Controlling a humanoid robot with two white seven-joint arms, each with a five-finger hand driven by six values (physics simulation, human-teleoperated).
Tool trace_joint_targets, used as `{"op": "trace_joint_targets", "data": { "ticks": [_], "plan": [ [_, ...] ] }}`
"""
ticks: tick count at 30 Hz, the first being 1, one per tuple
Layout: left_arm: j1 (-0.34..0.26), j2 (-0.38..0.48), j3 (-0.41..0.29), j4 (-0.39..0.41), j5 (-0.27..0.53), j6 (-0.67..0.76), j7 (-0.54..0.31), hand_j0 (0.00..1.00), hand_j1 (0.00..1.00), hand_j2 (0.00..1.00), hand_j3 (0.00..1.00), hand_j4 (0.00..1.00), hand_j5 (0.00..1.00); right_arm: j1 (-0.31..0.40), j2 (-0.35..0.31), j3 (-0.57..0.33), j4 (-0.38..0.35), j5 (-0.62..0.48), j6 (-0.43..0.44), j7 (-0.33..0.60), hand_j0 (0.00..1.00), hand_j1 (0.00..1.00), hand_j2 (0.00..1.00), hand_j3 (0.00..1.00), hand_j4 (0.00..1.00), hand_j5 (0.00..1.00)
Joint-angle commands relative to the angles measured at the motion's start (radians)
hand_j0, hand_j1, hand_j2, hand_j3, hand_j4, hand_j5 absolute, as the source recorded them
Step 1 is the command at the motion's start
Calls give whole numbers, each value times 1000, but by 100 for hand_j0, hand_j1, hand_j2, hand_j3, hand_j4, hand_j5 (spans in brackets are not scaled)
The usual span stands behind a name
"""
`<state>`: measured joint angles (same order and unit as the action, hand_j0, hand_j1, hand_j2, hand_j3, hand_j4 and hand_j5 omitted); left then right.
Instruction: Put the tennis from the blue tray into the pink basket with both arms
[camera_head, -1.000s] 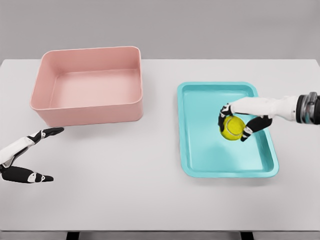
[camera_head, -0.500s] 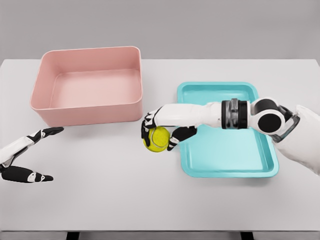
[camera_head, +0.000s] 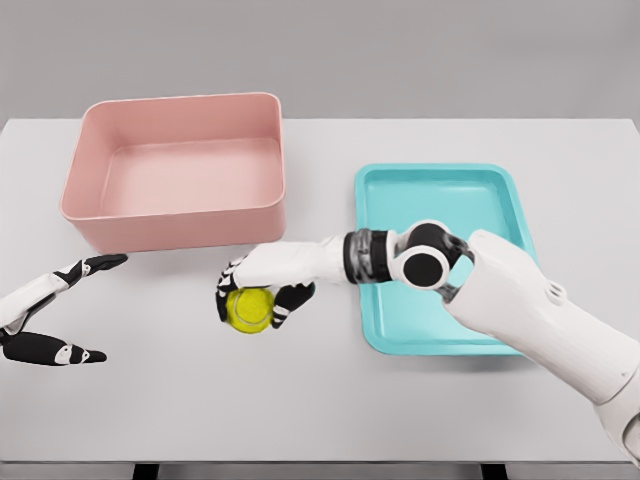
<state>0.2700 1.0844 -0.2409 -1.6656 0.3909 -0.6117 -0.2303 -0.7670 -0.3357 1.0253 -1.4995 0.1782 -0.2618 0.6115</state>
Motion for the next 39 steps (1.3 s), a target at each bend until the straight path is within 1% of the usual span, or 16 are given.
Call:
{"op": "trace_joint_targets", "data": {
  "ticks": [1,3,6,8,9,10,11,14,16,17,19,20,22,27,34,39],
  "plan": [
    [0,2,0,0,6,1,0,100,100,100,100,100,100,0,9,12,4,15,-2,-1,100,100,100,100,100,100],
    [0,2,0,0,6,1,0,100,100,100,100,100,100,0,-3,12,-25,15,-4,-1,100,100,100,100,100,100],
    [0,2,0,0,6,1,0,100,100,100,100,100,100,0,-37,6,-99,15,-4,-1,100,100,100,100,100,100],
    [0,2,0,0,6,1,0,100,100,100,100,100,100,-3,-78,-27,-154,14,-7,-1,100,100,100,100,100,100],
    [0,2,0,0,6,1,0,100,100,100,100,100,100,3,-100,-85,-185,14,-14,-1,100,100,100,100,100,100],
    [0,2,0,0,5,1,-1,100,100,100,100,100,100,6,-124,-178,-240,9,-59,-1,100,100,100,100,100,100],
    [0,2,0,0,5,1,0,100,100,100,100,100,100,12,-129,-221,-255,3,-96,-1,100,100,100,100,100,100],
    [0,3,-3,-2,2,1,-1,100,100,100,100,100,100,40,-135,-290,-255,-11,-204,-1,100,100,100,100,100,100],
    [0,3,-3,-2,-1,1,-1,100,100,100,100,100,100,61,-204,-329,-255,-74,-267,-1,100,100,100,100,100,100],
    [-2,2,-5,-6,-7,1,-1,100,100,100,100,100,100,95,-282,-396,-254,-121,-344,-1,100,100,100,100,100,100],
    [-2,2,-8,-10,-14,1,-1,100,100,100,100,100,100,195,-381,-594,-251,-209,-349,-1,100,100,100,100,100,100],
    [-3,0,-8,-10,-15,1,-1,100,100,100,100,100,100,242,-405,-691,-249,-253,-349,-1,100,100,100,100,100,100],
    [-3,0,-9,-13,-27,1,-1,100,100,100,100,100,100,282,-427,-781,-248,-286,-349,-1,100,100,100,100,100,100],
    [-11,-23,-12,-29,-50,1,-1,100,100,100,100,100,100,313,-428,-800,-185,-286,-349,-1,100,100,100,100,100,100],
    [-31,-84,-12,-51,-101,1,0,100,100,100,100,100,100,319,-502,-800,-185,-279,-349,-1,100,100,100,100,100,100],
    [-43,-127,-18,-65,-142,1,0,100,100,100,100,100,100,348,-490,-798,-194,-278,-349,-1,100,100,100,100,100,100]
  ]
}}
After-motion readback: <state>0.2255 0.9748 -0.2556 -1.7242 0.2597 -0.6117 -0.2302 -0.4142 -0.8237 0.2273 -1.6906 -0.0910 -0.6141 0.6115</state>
